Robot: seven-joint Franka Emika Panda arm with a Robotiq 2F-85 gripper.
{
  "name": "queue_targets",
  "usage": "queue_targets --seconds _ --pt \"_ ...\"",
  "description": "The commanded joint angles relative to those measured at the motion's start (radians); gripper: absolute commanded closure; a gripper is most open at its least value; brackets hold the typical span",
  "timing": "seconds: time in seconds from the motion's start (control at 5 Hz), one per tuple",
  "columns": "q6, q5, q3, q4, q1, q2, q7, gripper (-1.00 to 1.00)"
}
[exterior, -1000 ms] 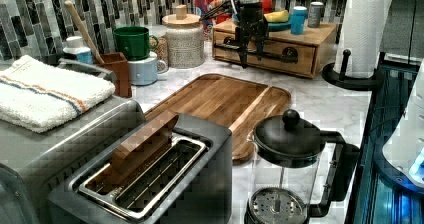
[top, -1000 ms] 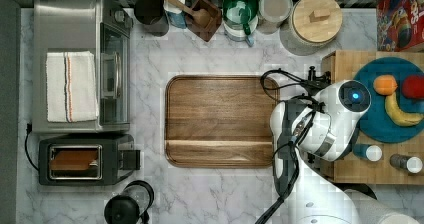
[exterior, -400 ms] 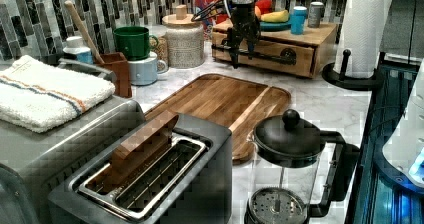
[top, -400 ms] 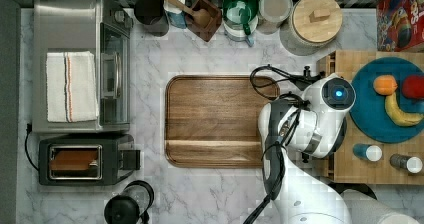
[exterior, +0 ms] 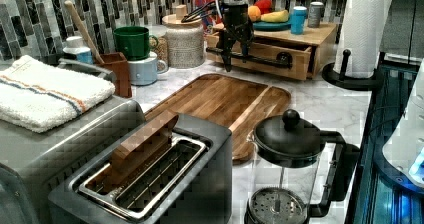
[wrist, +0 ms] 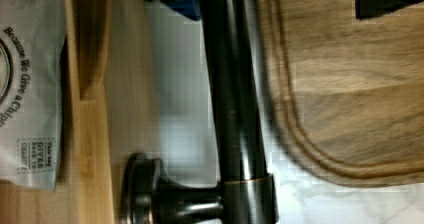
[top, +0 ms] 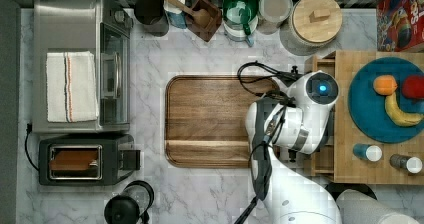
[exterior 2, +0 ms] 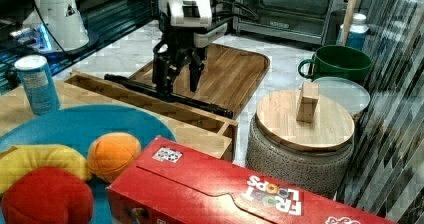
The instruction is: Open the drawer.
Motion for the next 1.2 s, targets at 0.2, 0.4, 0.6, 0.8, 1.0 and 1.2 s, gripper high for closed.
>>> queue_targets --seconds 0.2,0.4,0.6,0.8,1.0,1.2 --pt "0.041 0.031 0.181 -0.042 0.213 -0.056 0.206 -1.00" --pt "0.064 0.046 0.205 -0.061 0.225 -0.063 0.251 -1.00" --pt "0.061 0.073 0.195 -0.067 0.244 -0.069 0.274 -1.00" --pt "0.050 0.104 0.177 -0.056 0.261 -0.067 0.280 -1.00" --pt "0.050 0.103 0.180 -0.055 0.259 -0.067 0.280 -1.00" --pt "0.050 0.080 0.232 -0.055 0.206 -0.064 0.297 -1.00"
